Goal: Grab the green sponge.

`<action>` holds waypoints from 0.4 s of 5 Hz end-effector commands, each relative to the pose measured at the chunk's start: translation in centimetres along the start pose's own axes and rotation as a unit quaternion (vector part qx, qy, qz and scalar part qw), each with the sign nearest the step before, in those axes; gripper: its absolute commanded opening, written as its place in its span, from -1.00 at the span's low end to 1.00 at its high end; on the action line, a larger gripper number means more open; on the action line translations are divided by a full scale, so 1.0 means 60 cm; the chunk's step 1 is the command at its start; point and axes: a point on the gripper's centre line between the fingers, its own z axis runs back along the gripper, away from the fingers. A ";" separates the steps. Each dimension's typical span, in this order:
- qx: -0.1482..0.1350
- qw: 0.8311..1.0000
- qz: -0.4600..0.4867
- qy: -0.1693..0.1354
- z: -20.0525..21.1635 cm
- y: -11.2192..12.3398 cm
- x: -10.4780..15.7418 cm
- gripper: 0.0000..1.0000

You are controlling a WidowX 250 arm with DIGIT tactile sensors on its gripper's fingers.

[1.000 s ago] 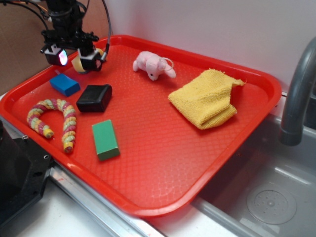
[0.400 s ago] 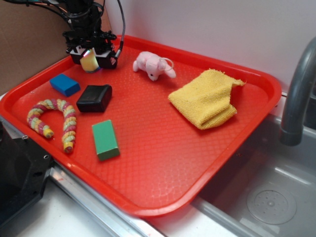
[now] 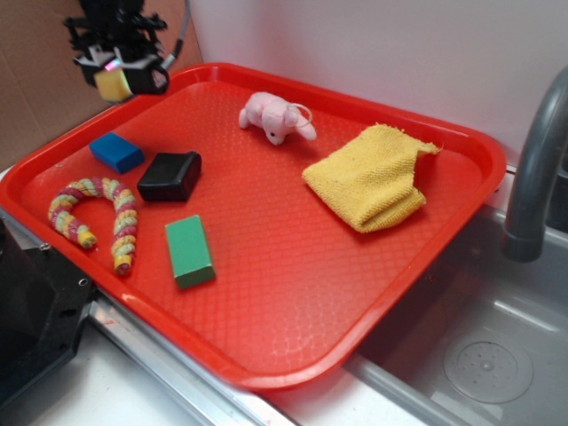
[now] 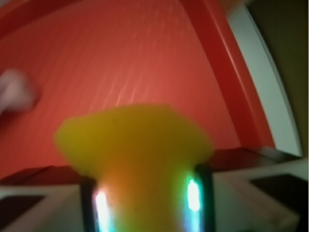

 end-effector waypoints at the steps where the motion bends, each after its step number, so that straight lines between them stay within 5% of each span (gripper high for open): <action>1: -0.024 0.992 -0.125 -0.015 0.175 -0.081 -0.070 -1.00; 2: -0.024 0.988 -0.151 -0.001 0.211 -0.096 -0.108 -1.00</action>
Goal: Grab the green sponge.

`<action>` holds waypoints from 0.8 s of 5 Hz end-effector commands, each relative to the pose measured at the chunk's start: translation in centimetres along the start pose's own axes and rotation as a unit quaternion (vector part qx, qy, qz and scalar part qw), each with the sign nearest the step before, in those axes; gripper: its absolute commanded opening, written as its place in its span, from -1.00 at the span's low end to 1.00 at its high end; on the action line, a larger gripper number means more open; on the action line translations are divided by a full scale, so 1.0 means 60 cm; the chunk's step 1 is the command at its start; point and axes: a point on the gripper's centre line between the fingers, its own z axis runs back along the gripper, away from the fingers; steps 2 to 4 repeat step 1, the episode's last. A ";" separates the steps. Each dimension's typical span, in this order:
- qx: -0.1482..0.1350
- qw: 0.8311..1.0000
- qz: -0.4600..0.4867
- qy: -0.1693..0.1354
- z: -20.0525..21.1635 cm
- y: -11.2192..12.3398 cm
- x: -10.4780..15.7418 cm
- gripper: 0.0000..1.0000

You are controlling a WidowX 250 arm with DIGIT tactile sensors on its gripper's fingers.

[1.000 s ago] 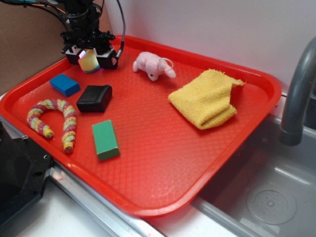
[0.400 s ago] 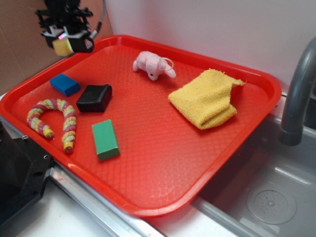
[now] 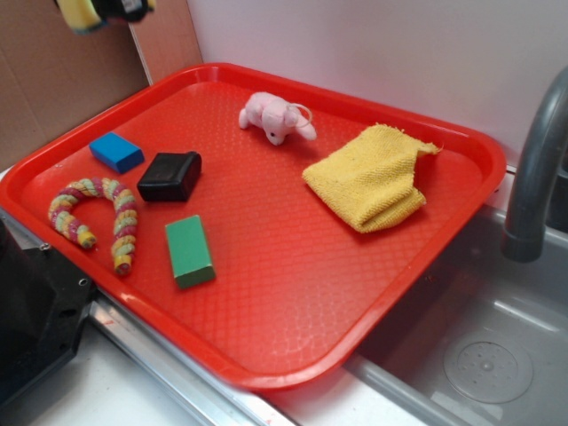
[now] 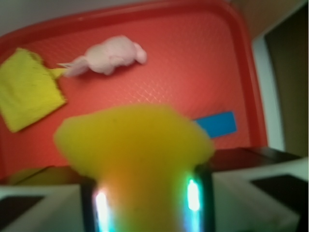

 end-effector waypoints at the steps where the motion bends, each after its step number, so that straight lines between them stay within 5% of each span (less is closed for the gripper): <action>1: 0.005 0.999 -0.031 -0.004 0.059 -0.006 -0.035 -1.00; 4: 0.005 0.999 -0.031 -0.004 0.059 -0.006 -0.035 -1.00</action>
